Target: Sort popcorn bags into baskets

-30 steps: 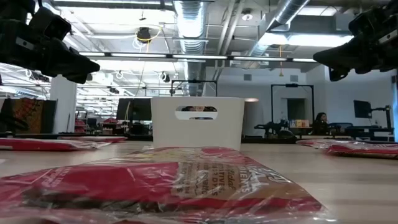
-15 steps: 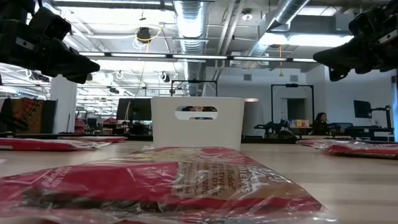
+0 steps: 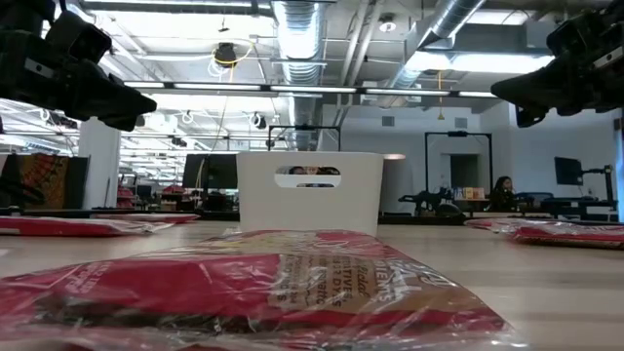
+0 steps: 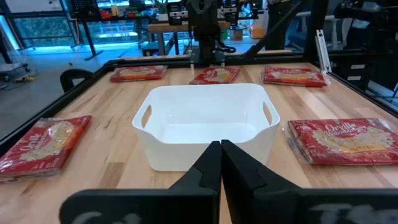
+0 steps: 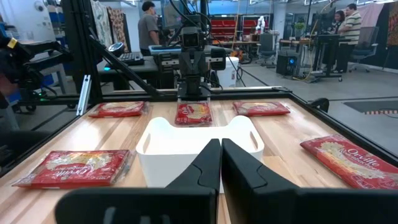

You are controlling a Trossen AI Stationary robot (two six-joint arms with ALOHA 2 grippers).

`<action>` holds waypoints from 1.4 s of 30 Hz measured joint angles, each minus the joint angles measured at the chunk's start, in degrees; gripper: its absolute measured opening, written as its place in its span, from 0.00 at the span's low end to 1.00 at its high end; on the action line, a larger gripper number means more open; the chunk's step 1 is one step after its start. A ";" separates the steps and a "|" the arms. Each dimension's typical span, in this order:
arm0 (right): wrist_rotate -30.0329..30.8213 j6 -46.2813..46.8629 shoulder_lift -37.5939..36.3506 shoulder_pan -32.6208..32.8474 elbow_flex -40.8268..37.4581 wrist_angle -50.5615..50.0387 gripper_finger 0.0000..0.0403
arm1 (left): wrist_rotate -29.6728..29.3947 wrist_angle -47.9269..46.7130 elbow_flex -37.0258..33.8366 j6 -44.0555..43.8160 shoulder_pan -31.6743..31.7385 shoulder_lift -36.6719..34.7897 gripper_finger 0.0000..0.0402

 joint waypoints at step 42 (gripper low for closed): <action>22.56 20.50 14.54 -10.11 -0.09 15.88 0.26 | -20.70 5.95 0.00 9.59 -0.02 0.02 0.03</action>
